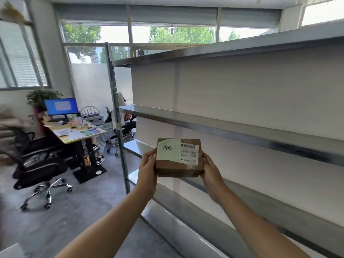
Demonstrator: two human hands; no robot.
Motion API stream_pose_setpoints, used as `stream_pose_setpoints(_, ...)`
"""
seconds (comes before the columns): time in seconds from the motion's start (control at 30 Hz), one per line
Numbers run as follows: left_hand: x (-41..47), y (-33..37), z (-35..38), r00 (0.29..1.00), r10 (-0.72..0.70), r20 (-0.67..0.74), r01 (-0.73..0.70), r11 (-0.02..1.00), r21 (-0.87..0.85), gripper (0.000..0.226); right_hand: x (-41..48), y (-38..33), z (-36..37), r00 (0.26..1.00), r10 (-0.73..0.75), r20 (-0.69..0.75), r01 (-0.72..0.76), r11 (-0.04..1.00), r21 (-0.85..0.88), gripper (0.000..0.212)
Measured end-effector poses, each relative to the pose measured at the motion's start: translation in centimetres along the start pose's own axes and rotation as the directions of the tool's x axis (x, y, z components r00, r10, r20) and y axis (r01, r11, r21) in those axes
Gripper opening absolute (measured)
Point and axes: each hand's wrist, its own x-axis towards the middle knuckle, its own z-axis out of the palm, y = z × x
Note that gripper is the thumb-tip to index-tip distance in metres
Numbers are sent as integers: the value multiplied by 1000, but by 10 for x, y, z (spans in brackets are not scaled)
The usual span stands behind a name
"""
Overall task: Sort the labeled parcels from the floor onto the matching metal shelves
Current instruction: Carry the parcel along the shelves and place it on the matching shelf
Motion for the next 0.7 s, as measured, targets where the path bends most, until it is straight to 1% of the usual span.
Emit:
stream_pose_setpoints(0.2, 14, 31, -68, 993, 53, -106, -53, 999, 2, 20, 29, 23, 79, 991, -9, 135, 5, 1000, 26, 38)
stream_pose_setpoints(0.37, 31, 48, -117, 979, 68, -191, -70, 998, -4, 21, 53, 39, 137, 982, -21, 189, 12, 999, 47, 44)
stream_pose_setpoints(0.6, 75, 75, -173, 970, 87, -228, -97, 995, -35, 21, 96, 47, 210, 964, -29, 264, 13, 998, 63, 41)
stream_pose_setpoints(0.7, 95, 84, -200, 966, 99, -238, -111, 993, -38, 22, 111, 51, 242, 961, -41, 272, 23, 997, 69, 40)
